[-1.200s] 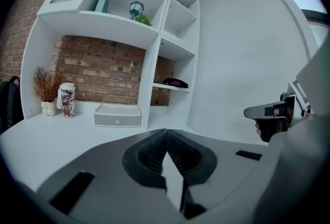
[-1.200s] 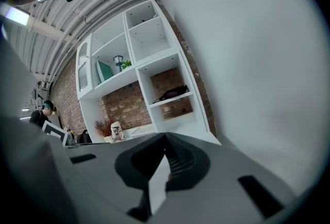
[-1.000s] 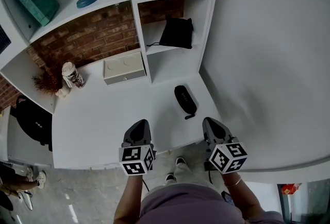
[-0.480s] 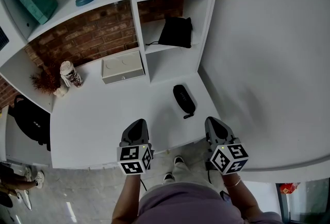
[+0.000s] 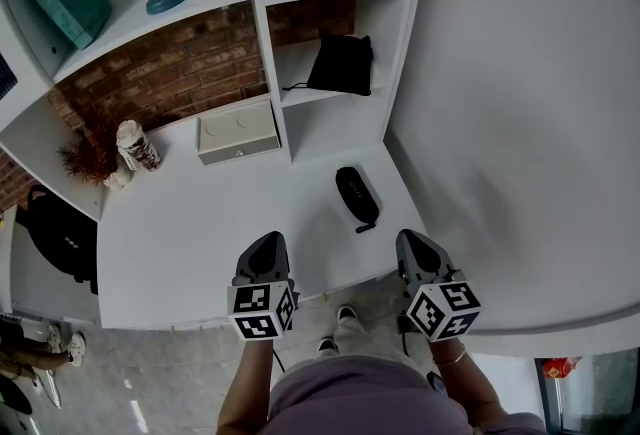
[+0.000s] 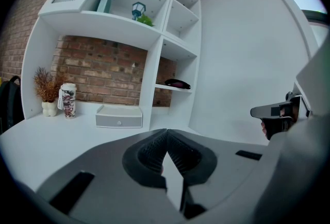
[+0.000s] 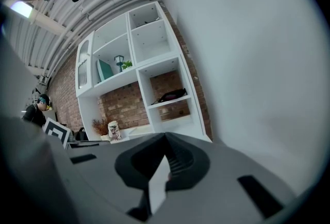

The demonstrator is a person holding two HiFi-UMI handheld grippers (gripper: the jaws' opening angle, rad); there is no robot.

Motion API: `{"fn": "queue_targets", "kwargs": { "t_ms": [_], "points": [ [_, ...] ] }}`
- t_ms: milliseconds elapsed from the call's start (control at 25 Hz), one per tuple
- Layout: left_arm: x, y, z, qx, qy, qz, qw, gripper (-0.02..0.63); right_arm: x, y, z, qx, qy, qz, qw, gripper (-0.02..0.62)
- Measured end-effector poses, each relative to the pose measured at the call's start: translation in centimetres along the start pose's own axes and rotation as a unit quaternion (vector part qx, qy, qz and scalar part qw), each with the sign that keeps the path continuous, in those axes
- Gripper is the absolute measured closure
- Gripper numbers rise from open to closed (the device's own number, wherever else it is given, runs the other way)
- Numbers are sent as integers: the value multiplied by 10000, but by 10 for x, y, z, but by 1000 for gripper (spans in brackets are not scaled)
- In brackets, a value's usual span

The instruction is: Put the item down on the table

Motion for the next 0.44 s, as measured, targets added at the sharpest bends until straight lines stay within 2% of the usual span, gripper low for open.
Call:
{"fn": "queue_targets", "kwargs": {
  "t_ms": [440],
  "points": [
    [5, 9, -3, -8, 12, -28, 10000, 606, 2, 7, -3, -33, -23, -98, 9999, 594]
  ]
}}
Point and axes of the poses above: the fingertips, and each gripper's own axes: x forward along the fingers, y to its right, z out of its underside, the point moved 8 cm from there along -x, backward along the fingers, and after that the axes turned 15 degrees about -y, right-handed, at the moved point
